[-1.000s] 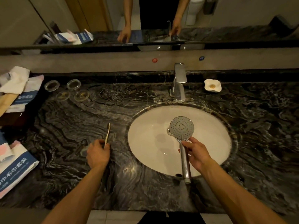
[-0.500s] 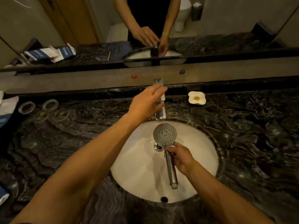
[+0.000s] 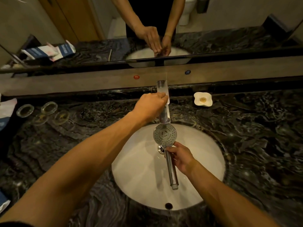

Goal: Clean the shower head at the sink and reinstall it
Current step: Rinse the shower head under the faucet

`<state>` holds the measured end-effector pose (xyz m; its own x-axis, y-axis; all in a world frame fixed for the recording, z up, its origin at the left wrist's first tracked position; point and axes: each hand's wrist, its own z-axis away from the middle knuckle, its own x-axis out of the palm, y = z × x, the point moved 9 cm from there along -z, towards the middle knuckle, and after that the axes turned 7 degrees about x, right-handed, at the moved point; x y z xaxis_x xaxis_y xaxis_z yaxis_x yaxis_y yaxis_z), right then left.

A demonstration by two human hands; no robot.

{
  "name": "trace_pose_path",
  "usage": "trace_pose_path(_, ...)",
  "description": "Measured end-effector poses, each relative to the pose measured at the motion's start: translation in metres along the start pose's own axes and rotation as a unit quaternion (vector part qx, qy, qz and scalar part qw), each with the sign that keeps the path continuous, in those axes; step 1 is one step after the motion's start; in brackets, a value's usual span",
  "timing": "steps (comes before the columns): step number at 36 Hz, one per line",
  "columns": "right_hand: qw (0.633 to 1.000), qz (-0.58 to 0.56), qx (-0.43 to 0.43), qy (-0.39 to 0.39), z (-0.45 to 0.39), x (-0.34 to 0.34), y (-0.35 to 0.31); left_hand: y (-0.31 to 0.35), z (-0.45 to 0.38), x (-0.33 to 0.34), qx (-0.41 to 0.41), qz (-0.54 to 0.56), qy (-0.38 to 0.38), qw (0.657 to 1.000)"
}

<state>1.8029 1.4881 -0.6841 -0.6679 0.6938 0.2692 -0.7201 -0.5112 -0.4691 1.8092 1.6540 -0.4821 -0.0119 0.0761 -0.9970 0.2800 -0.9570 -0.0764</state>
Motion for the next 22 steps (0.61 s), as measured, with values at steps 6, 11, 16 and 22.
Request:
trace_pose_path(6, 1.0, 0.0, 0.0, 0.004, -0.003, -0.003, 0.002, -0.014, -0.012, -0.029, -0.006, 0.032, 0.019, 0.999)
trace_pose_path(11, 1.0, -0.007, 0.008, 0.01, -0.007, -0.008, 0.007, -0.019, -0.016, -0.037, -0.001, 0.04, 0.013, 0.999)
trace_pose_path(16, 1.0, -0.004, 0.015, 0.02, -0.01, -0.02, 0.013, -0.021, -0.013, -0.033, -0.014, 0.064, 0.034, 0.997)
trace_pose_path(22, 1.0, 0.005, 0.016, 0.027, -0.013, -0.027, 0.014, -0.019, -0.006, -0.031, -0.011, 0.075, 0.066, 0.995)
